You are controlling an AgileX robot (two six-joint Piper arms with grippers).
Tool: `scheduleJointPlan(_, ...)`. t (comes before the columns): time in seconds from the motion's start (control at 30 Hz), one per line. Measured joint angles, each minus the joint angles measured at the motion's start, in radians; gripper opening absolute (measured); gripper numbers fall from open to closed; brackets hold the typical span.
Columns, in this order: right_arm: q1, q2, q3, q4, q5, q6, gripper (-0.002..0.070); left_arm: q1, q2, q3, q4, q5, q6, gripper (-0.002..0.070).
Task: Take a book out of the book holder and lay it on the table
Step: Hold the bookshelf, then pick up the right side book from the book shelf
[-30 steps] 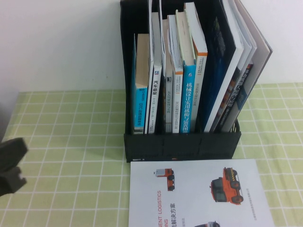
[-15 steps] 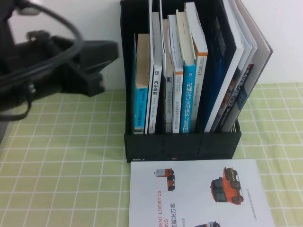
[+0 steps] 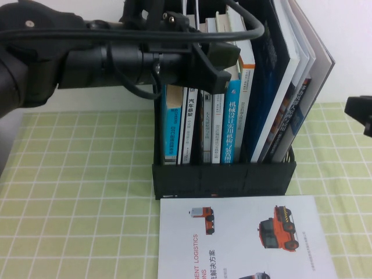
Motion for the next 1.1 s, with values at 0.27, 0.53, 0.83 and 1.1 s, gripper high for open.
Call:
scheduleJointPlan(0.27, 0.000, 0.108, -0.091, 0.307, -0.032, -0.579, 0.0165, 0.000, 0.040, -0.012, 0.016, -0.036, 0.004, -0.0003)
scheduleJointPlan(0.53, 0.002, 0.190, -0.095, 0.329, 0.046, -0.825, 0.0165, 0.000, 0.047, -0.017, 0.019, -0.073, 0.004, -0.0003)
scheduleJointPlan(0.83, 0.002, 0.222, -0.110, 0.331, -0.020, -0.823, 0.0165, 0.000, 0.047, -0.019, 0.019, -0.074, 0.004, -0.0003)
scheduleJointPlan(1.1, 0.002, 0.259, -0.157, 0.336, -0.022, -0.747, 0.0165, 0.000, 0.047, -0.019, 0.005, -0.074, 0.004, -0.0003)
